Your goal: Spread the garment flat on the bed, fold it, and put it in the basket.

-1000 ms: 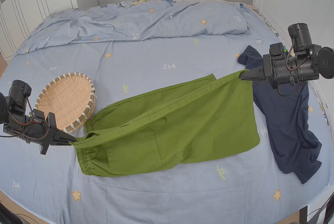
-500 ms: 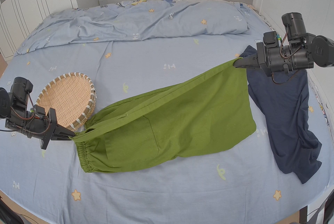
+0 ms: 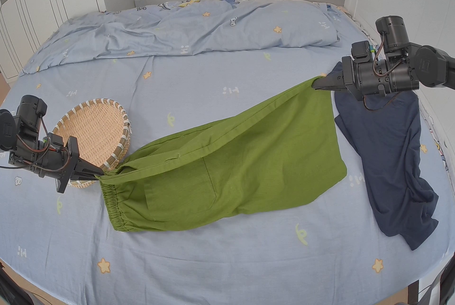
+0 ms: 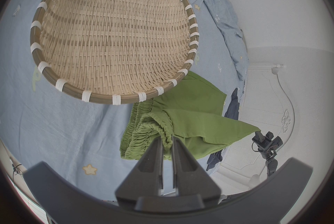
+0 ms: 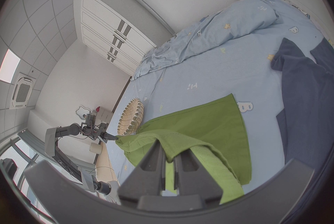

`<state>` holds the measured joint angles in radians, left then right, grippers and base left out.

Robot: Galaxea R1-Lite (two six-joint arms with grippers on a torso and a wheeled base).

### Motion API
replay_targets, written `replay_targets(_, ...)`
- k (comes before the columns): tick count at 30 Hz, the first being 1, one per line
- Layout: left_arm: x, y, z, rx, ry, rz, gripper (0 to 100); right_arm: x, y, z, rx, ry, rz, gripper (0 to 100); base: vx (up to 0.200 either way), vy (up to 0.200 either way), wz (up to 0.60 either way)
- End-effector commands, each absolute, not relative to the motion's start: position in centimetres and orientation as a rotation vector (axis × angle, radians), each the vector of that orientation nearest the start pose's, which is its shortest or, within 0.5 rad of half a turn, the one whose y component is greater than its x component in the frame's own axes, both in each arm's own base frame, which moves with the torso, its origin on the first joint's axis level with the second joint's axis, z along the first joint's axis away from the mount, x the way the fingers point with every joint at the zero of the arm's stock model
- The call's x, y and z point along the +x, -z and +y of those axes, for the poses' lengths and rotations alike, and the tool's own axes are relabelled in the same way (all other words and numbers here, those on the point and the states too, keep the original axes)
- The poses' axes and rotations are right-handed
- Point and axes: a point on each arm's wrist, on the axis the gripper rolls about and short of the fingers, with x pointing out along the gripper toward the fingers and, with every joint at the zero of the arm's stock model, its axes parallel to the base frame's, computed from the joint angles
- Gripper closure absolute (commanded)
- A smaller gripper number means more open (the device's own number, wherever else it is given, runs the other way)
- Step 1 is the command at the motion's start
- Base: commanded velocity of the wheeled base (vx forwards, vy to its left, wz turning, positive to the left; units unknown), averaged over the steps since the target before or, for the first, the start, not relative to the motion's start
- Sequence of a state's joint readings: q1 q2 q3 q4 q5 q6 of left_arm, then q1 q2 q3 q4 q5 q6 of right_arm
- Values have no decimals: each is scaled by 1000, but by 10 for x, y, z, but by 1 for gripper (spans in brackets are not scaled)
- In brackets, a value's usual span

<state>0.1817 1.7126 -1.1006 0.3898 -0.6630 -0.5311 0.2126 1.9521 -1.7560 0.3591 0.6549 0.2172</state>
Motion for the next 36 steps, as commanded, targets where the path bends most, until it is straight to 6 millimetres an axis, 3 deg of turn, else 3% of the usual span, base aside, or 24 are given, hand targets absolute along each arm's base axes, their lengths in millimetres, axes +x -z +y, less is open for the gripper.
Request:
replay_targets(1,288,-168,39,-905,179,1057,100,378,-263,96,325,-784,652,100,0,0,0)
replay_targets(24,307,-172,46,-900,180,1024,100,403,-248,92,332,-771,650,100,0,0,0)
replay_targets(36,307,-171,47,-900,179,1026,100,413,-237,96,330,-781,647,100,0,0,0)
